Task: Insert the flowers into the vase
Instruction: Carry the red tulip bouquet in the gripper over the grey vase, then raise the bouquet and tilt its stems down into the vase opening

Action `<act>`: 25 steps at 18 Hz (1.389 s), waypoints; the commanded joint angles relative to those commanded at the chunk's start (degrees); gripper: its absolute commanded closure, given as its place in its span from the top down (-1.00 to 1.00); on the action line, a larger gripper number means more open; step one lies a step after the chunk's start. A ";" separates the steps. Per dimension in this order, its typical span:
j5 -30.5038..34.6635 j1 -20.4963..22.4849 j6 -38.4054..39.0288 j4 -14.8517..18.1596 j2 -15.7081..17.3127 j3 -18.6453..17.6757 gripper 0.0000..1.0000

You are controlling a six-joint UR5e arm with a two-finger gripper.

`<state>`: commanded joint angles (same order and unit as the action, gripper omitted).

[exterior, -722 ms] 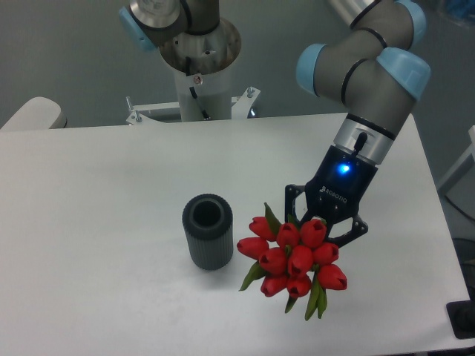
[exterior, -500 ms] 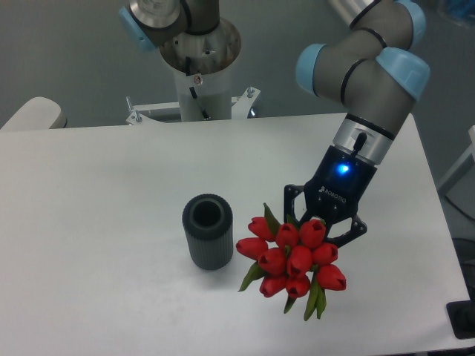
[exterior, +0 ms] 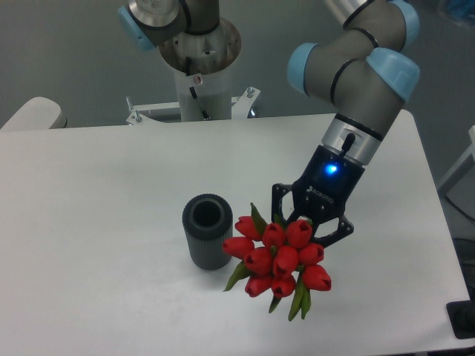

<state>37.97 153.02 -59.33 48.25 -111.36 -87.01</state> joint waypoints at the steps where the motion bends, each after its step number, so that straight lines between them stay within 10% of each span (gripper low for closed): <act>1: 0.00 -0.17 0.09 -0.26 0.09 0.09 -0.37; 8: -1.13 -3.07 1.32 -2.28 0.26 0.35 -0.39; 18: -19.41 -1.58 1.49 -2.99 0.97 0.00 -0.36; 25: -23.55 0.00 2.99 -3.08 6.76 -3.33 -0.33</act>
<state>14.42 153.02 -56.34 45.18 -104.60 -90.34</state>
